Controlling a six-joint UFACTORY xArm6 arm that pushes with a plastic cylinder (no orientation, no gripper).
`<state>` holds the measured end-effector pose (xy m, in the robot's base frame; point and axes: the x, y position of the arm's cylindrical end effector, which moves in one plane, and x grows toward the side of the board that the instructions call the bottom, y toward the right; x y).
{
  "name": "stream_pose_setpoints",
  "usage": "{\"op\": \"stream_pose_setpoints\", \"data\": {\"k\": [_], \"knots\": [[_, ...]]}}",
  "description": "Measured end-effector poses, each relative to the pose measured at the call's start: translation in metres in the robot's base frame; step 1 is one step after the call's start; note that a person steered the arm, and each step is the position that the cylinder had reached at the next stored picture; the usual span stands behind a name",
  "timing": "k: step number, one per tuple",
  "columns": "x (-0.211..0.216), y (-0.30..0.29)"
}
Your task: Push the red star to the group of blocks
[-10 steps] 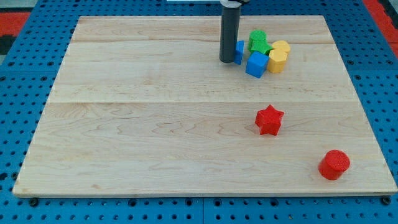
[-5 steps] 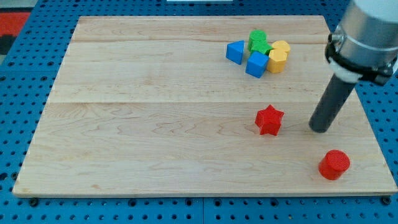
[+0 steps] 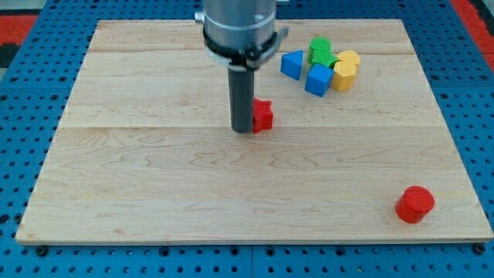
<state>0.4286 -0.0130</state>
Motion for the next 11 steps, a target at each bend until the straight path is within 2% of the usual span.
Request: {"op": "stream_pose_setpoints", "data": {"k": [1,2,3,4,5,7,9,10,11], "knots": [[-0.019,0.008],[0.055,0.024],[0.051,0.078],[-0.005,0.077],[-0.055,0.044],[0.044,0.040],[-0.050,0.000],[-0.022,0.006],[-0.005,-0.014]]}}
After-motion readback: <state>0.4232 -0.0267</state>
